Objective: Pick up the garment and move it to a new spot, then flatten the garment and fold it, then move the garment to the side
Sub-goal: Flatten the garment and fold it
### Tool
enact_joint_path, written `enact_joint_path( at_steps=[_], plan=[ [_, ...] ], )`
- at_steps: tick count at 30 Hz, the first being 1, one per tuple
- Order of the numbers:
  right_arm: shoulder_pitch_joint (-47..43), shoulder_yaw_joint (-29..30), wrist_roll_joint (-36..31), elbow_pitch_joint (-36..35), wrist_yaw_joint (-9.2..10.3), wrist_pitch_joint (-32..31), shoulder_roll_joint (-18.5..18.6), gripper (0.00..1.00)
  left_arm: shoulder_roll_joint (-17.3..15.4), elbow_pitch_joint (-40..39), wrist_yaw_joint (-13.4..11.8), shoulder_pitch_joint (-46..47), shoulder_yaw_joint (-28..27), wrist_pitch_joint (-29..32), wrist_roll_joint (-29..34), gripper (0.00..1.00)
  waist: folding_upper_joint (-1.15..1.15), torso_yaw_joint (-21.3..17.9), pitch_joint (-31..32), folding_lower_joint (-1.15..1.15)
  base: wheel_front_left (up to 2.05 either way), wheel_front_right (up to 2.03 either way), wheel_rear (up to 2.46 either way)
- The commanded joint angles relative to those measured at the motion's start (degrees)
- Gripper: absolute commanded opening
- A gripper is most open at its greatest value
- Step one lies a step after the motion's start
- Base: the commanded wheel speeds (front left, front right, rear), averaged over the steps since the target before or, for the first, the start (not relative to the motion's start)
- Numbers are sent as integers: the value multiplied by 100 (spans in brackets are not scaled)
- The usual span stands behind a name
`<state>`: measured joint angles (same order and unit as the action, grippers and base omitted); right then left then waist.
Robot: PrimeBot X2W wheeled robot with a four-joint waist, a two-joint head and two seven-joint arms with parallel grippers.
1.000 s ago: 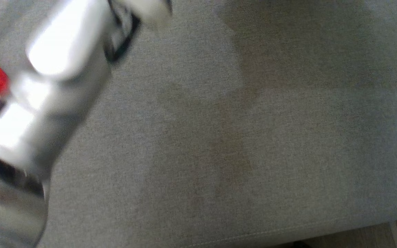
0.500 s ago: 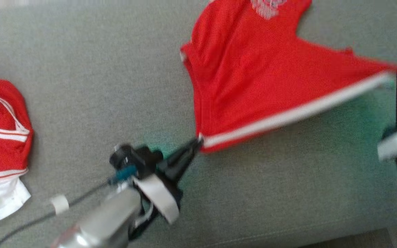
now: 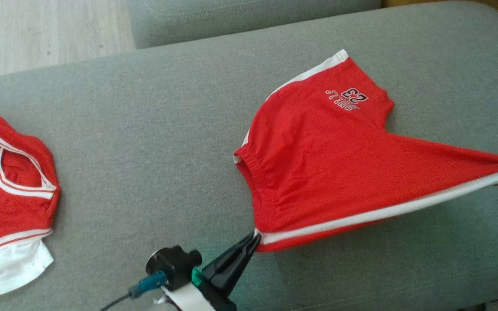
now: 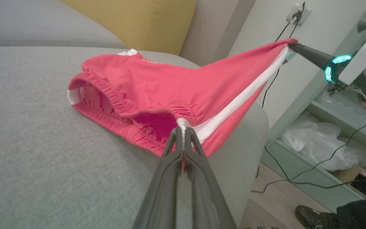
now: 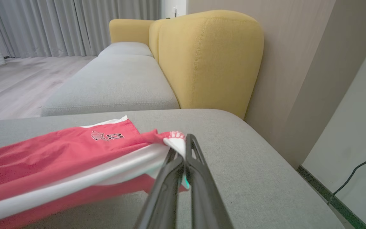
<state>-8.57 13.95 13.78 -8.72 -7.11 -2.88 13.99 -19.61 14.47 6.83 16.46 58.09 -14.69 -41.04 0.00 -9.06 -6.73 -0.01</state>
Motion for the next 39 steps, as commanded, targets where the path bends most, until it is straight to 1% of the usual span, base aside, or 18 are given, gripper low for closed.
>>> enact_joint_path(
  at_steps=[1,4,7,12,17,23,25,26,30,31,32,33,34,35,39],
  plan=[
    [279,21,8,-211,-37,-52,141,0,-50,-148,-22,204,-264,-19,-90,0,0,30,15,1,0,0,0],
    [729,-74,54,-61,-37,-194,113,0,230,-141,-4,437,-414,54,-408,0,0,124,-104,1,0,0,0],
    [1389,-311,48,445,-37,-272,206,0,506,68,15,805,-551,147,-660,0,0,251,-286,1,0,0,0],
    [2658,-691,22,1724,-37,-193,495,0,902,716,42,1587,-625,255,-782,0,0,588,-650,1,0,0,0],
    [3871,-1152,27,3034,-37,-26,696,0,1245,1273,57,2135,-852,266,-1195,0,0,843,-964,1,0,0,0],
    [5055,-1670,23,4366,-37,183,832,0,1487,1506,64,2683,-782,399,-1819,0,0,1110,-1290,1,0,0,0],
    [5372,-1807,10,4770,-37,282,838,0,1517,1585,64,2861,-687,360,-1905,0,0,1174,-1384,1,0,0,0],
    [5372,-1807,10,4770,-37,282,838,0,1517,1585,64,2861,-687,360,-1905,0,0,1174,-1384,1,0,0,0],
    [5875,-2059,-8,5507,-37,498,818,0,1567,1758,65,3092,-491,264,-2086,0,0,1254,-1515,1,0,0,0],
    [5969,-2118,-2,5674,-37,540,795,27,1575,1811,65,3128,-435,251,-2129,0,0,1262,-1535,1,0,0,0],
    [6054,-2182,14,5833,-37,575,773,78,1581,1850,65,3160,-368,241,-2166,0,0,1266,-1555,1,0,0,0],
    [6130,-2236,41,5980,-37,615,754,100,1584,1894,65,3188,-306,227,-2194,33,0,1268,-1575,1,0,0,0],
    [6190,-2280,69,6116,-37,652,734,100,1585,1949,65,3209,-246,212,-2211,98,0,1269,-1584,1,0,0,0],
    [6229,-2337,101,6236,-37,685,717,100,1584,2011,65,3223,-205,185,-2220,100,0,1270,-1585,1,0,0,0],
    [6202,-2601,355,6594,-37,699,695,100,1518,2210,65,3187,-148,30,-2060,100,0,1247,-1503,1,0,0,0]
  ],
)
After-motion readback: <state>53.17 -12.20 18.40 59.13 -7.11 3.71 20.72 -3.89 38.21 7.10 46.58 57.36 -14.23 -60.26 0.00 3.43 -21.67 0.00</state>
